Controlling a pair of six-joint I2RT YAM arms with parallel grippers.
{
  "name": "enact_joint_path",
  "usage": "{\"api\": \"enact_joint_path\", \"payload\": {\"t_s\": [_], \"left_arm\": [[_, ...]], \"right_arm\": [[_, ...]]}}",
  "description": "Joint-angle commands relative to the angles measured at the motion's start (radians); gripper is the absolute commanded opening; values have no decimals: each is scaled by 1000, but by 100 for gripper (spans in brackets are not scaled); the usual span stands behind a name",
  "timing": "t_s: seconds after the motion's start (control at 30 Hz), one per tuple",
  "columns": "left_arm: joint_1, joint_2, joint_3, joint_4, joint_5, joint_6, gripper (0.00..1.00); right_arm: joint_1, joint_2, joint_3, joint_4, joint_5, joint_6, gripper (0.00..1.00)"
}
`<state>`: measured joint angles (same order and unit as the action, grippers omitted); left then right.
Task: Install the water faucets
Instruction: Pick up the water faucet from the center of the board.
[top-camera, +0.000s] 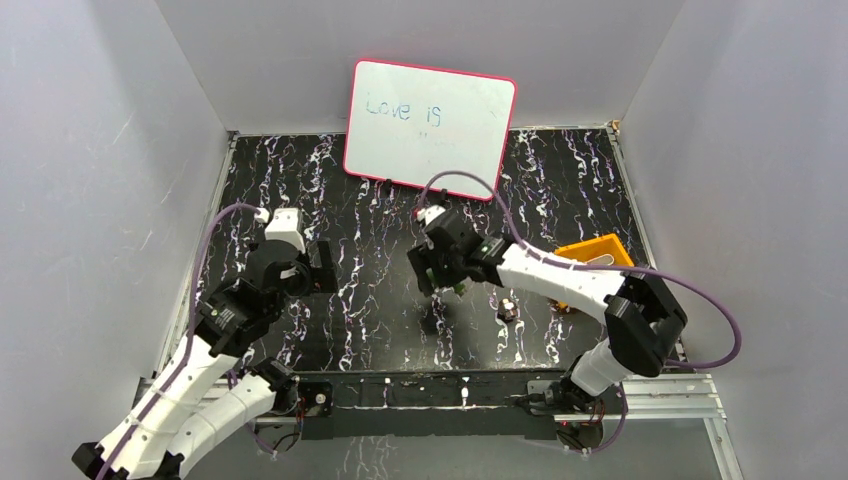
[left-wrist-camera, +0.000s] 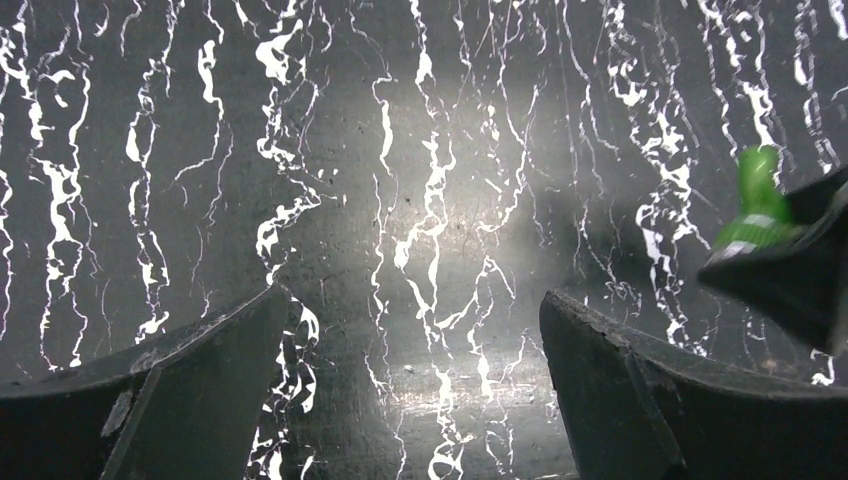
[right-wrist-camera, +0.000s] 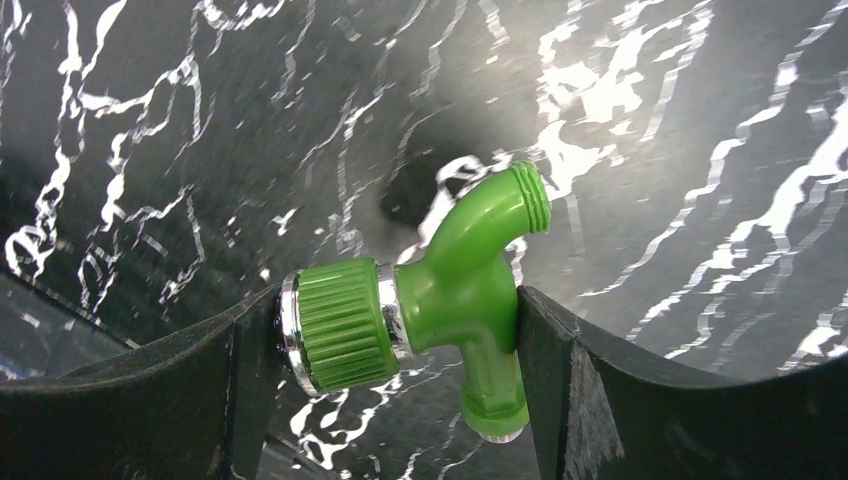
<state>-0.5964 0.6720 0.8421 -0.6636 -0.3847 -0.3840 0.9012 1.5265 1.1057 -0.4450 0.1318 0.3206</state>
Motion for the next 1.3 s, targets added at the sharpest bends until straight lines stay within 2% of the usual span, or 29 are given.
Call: {"api": "enact_joint_path", "payload": {"t_s": [0.0, 0.17, 0.37, 0.63, 0.77, 1.1, 1.27], "left_arm": [[7, -20, 94, -73, -23, -27, 98], [7, -40, 151, -149, -21, -56, 98], [7, -93, 181, -189, -46, -64, 98], [7, -95, 198, -209, -22, -50, 98], [7, -80, 196, -206, 2, -43, 98], [7, -81, 191, -197, 1, -35, 98], [7, -78, 192, -196, 1, -34, 98]], "right_arm": [[85, -44, -55, 138, 14, 77, 61], [189, 35, -52, 133, 131, 87, 63], [288, 218, 76, 77, 246, 33, 68], [312, 407, 227, 39, 275, 38, 71], [320, 471, 264, 27, 268, 30, 77], [321, 428, 191, 97, 217, 0, 98], [321, 377, 138, 135, 170, -10, 99]]}}
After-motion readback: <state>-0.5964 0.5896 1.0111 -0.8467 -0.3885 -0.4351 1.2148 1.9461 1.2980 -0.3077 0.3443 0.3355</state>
